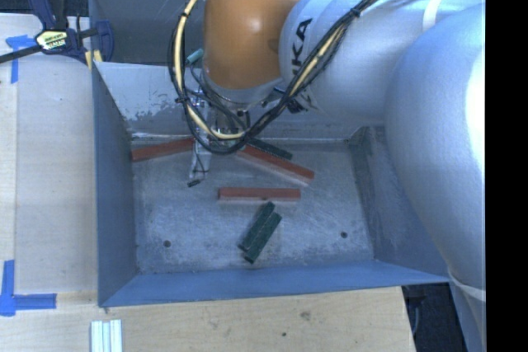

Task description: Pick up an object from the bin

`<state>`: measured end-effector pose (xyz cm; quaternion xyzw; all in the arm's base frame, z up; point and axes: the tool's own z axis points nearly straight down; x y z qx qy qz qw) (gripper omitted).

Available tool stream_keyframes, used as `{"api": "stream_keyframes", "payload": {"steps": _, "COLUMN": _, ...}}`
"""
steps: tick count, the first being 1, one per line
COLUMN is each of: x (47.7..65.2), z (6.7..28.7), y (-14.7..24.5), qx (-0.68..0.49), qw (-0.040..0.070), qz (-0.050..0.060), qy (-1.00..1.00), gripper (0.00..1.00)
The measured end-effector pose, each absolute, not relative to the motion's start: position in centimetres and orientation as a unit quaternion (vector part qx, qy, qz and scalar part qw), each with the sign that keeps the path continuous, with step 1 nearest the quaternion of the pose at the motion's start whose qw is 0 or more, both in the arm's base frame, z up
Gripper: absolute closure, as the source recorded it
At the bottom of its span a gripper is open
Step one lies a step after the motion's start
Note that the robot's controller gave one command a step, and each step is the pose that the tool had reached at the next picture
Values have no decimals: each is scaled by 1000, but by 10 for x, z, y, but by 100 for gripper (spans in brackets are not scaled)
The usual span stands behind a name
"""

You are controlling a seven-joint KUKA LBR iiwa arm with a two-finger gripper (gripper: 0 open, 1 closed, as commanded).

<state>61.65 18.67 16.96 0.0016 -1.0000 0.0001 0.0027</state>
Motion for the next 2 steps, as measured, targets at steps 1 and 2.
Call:
{"api": "stream_keyframes", "payload": {"steps": 1, "x": 619, "z": 175, "y": 186, "qx": 0, "qw": -2, "qz": -1, "qy": -1000, "gripper": 0}}
{"api": "stream_keyframes", "payload": {"steps": 2, "x": 625, "z": 99, "y": 227, "qx": -46, "qw": -3, "qz": -1, "qy": -999, "gripper": 0}}
